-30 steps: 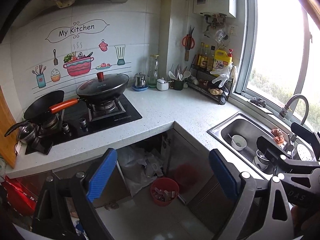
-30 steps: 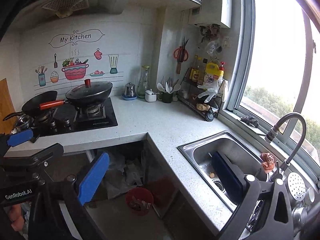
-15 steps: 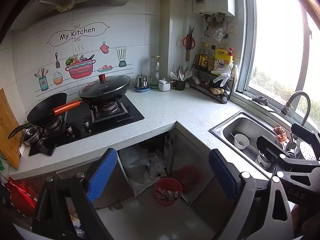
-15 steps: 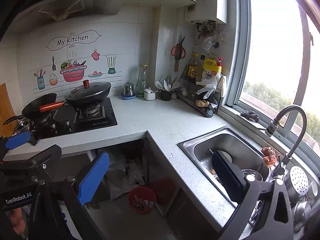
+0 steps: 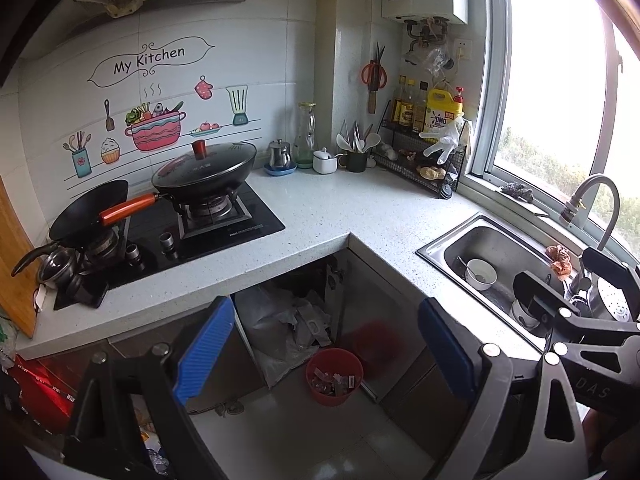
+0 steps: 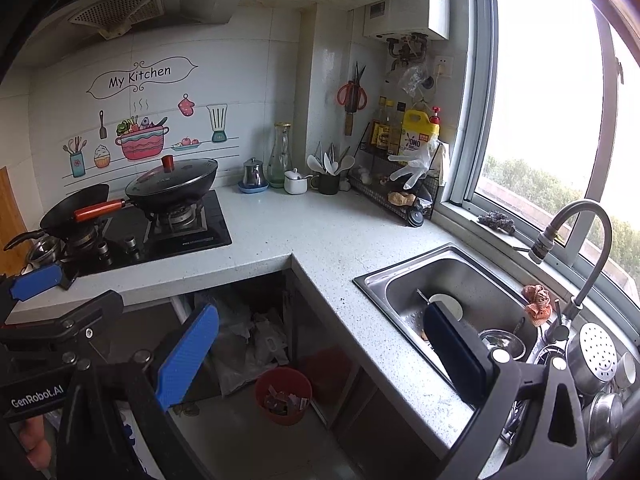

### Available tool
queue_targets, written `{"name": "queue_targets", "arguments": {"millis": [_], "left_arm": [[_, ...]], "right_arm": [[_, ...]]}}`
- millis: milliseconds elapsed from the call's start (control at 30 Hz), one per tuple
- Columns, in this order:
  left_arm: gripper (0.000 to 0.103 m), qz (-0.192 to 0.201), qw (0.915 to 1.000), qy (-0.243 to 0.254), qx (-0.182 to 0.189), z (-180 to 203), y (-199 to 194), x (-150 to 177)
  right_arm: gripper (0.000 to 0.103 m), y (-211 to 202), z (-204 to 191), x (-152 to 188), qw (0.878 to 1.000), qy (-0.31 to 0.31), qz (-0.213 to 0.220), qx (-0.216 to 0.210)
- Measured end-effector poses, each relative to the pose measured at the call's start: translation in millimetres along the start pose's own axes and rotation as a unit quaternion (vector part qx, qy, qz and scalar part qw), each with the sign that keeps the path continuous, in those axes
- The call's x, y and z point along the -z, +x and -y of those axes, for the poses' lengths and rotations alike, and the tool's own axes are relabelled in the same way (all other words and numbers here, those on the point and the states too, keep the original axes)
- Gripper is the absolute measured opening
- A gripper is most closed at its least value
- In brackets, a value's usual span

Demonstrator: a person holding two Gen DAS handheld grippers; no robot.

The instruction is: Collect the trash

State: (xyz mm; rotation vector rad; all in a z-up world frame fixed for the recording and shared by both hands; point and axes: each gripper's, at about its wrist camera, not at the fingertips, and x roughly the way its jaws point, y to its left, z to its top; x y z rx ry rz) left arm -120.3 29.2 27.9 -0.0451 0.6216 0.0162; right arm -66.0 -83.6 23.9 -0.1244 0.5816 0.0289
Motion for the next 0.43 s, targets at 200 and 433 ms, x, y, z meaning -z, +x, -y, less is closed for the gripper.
{"name": "queue_targets", "arguments": {"millis": [200, 433], "left_arm": [[0.092, -0.008, 1.0, -0.002, 0.004, 1.3, 3.8, 2.9], [0.092, -0.017, 0.9998, 0.0, 0.005, 0.7, 8.0, 3.5]], "right_arm": [[0.102, 1.5, -0.9, 1.0, 1.0, 0.0, -0.006, 0.004], [0.102, 4.3, -2.1, 2.5, 1.0, 0.001, -0.016, 0.005]]}}
